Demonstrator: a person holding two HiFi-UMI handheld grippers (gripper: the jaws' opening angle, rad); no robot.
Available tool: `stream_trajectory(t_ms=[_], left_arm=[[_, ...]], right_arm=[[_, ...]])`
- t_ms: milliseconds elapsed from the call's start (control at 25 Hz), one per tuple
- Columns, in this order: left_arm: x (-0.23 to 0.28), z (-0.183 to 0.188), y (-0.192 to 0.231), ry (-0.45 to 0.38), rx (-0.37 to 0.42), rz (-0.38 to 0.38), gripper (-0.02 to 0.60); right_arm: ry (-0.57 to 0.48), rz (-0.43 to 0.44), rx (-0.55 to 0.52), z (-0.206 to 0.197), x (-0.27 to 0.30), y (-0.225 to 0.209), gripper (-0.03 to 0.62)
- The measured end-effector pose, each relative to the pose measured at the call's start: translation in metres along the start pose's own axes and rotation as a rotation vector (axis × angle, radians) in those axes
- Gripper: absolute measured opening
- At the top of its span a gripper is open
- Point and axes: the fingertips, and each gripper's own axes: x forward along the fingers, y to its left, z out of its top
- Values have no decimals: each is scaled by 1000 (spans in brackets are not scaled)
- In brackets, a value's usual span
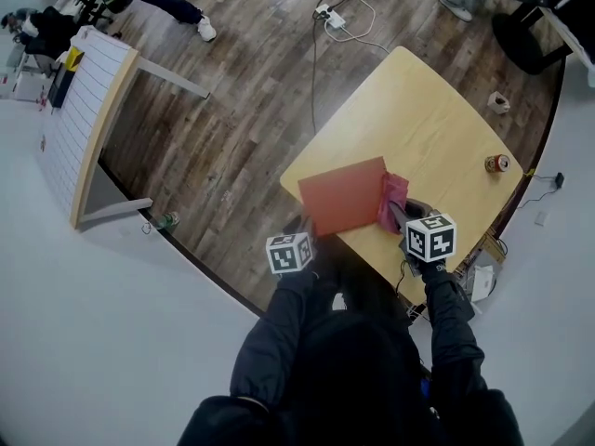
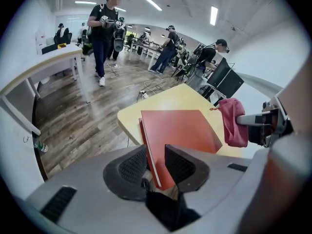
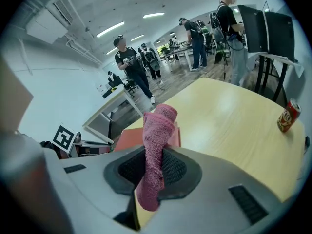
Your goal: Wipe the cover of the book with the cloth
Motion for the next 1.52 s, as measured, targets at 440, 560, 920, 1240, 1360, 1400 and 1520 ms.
stream_trajectory(t_ms=[440,560,920,1240,1360,1400,1520], left_arm=[[-109,118,-56,-364,150,-66,55],[-134,153,-74,-462,191,-83,43],[-198,185,-107,-609,277,-139,35],[-249,205,-113,-717,260,-179,35],[-262,210,-117,-747,258,-189,35],[-265,211,-117,-754,257,-191,35],[-273,215,-120,-771,253,-195,35]], right_arm=[[-276,10,-147,87,-65,96,77],[-358,5,-220,118,-82,118,77],[-513,6,-313,162,-122,175,77],[-571,21,-375,182,-144,214,77],[-596,19,-394,189,-152,223,77],[-606,15,-400,191,-156,225,77],[-631,-6,-411,196,-165,228,76]])
